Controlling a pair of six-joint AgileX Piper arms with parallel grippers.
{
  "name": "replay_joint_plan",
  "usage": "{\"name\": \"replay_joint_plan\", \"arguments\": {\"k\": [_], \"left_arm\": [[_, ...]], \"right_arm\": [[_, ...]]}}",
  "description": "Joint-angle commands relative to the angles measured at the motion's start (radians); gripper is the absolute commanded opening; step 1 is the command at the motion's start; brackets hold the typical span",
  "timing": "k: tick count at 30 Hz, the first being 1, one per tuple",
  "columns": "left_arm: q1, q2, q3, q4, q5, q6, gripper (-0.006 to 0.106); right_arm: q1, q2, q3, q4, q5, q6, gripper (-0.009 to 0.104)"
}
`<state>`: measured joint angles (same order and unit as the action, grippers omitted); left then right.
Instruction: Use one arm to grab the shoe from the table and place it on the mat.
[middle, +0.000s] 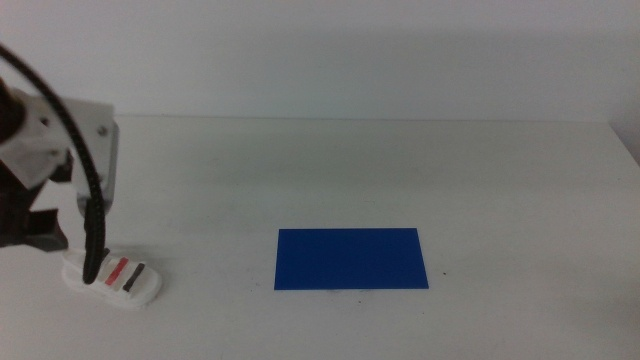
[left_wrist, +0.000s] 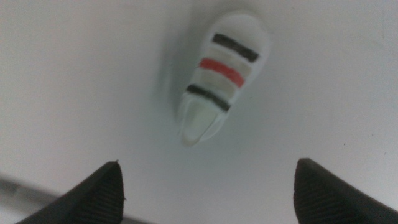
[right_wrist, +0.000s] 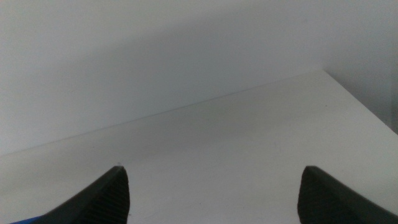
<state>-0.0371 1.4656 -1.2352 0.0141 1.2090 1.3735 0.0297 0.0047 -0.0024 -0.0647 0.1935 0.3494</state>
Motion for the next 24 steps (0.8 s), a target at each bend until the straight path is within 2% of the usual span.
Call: {"name": "replay_joint_plan", "arguments": {"k": [1,3,11,24], "left_arm": [[0.018,0.060,-0.008,-0.014,0.012,0.102,0.094],[0.046,0.109,-0.008,-0.040,0.012,0.184,0.094],[0.098,0.268,-0.008,-0.092,-0.066,0.339,0.094],[0.098,0.431,-0.008,-0.109,-0.145,0.356,0.094]], "right_arm": [[0.000,-0.005,0.002,-0.007,-0.006,-0.005,0.079],[0.000,-0.005,0.002,-0.007,-0.006,-0.005,0.079],[0.000,-0.005,0.002,-0.007,-0.006,-0.005,0.079],[0.000,-0.005,0.002,-0.007,-0.006,-0.005,0.079]]}}
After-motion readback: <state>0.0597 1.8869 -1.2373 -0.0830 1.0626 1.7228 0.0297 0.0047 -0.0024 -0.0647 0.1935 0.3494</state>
